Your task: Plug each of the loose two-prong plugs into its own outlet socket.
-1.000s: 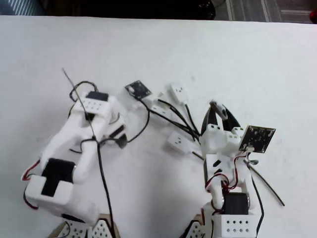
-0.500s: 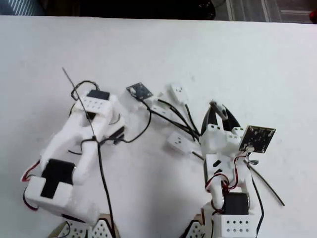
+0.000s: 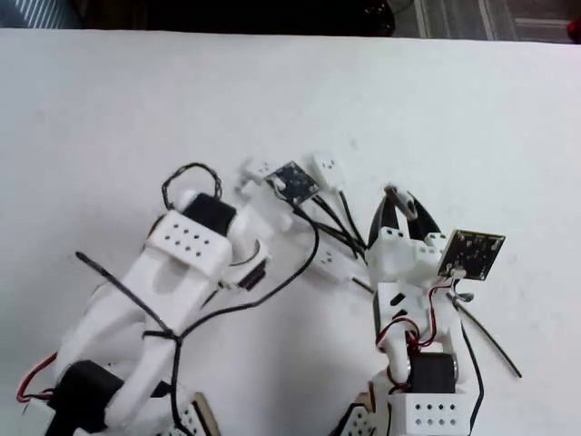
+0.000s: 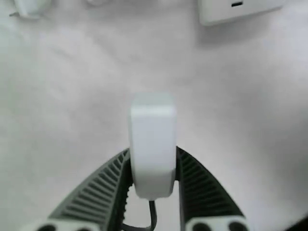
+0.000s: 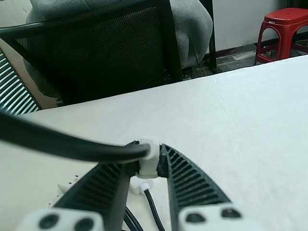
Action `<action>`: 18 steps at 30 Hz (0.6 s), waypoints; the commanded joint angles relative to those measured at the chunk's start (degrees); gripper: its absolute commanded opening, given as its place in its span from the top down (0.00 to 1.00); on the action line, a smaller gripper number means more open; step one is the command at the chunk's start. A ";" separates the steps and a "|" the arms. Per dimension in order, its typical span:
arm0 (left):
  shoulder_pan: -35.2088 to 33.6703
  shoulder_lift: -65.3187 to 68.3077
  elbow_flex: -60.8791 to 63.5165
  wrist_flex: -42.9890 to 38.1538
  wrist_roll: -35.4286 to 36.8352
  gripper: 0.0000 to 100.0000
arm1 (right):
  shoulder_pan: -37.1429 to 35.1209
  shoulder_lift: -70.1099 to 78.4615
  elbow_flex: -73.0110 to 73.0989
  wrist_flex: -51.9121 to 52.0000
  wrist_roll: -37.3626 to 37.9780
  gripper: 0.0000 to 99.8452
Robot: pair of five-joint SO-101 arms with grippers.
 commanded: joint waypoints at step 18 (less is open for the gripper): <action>-11.91 20.53 -9.23 -6.07 -11.52 0.81 | 0.31 -0.31 -0.35 -0.92 0.09 0.98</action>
